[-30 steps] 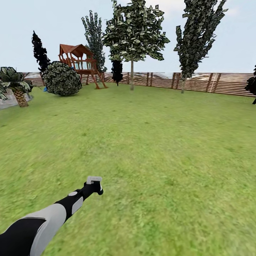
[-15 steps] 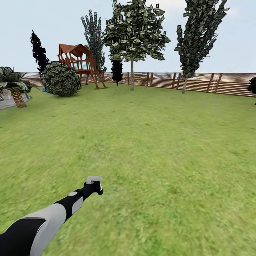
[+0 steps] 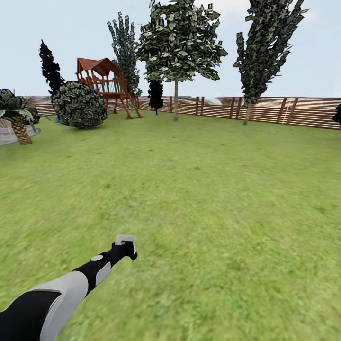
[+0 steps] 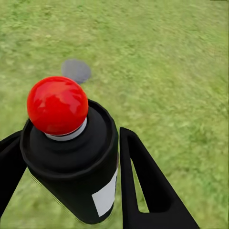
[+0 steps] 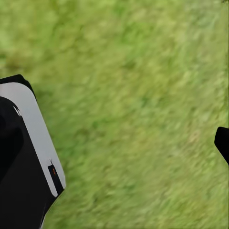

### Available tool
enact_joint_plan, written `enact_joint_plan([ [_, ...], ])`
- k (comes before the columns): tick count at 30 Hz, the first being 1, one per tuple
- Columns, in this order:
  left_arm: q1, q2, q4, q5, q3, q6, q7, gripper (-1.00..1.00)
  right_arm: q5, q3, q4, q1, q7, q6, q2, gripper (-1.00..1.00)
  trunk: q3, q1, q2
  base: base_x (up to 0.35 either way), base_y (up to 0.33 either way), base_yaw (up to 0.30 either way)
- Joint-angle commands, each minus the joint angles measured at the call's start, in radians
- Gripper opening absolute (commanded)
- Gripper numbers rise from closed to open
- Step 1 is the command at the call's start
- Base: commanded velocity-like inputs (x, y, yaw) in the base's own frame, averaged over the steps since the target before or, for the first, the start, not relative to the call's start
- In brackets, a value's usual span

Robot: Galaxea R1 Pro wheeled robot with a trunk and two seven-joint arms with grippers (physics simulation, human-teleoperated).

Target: In the garden, pick up the pesticide atomizer on the floor and spray pesticide onto both trees until each tree trunk is fully covered.

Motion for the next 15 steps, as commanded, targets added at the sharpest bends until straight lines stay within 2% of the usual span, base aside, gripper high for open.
enact_joint_plan([
  [1, 0.000, 0.000, 0.000, 0.000, 0.001, 0.000, 0.000, -1.00, 0.000, 0.000, 0.000, 0.000, 0.000, 0.000, 0.000, 1.00, 0.000, 0.000, 0.000, 0.350, 0.000, 0.000],
  [15, 0.000, 0.001, 0.000, 0.000, 0.001, 0.000, 0.000, -1.00, 0.000, 0.000, 0.000, 0.000, 0.000, 0.000, 0.000, 1.00, 0.000, 0.000, 0.000, 0.350, 0.000, 0.000],
])
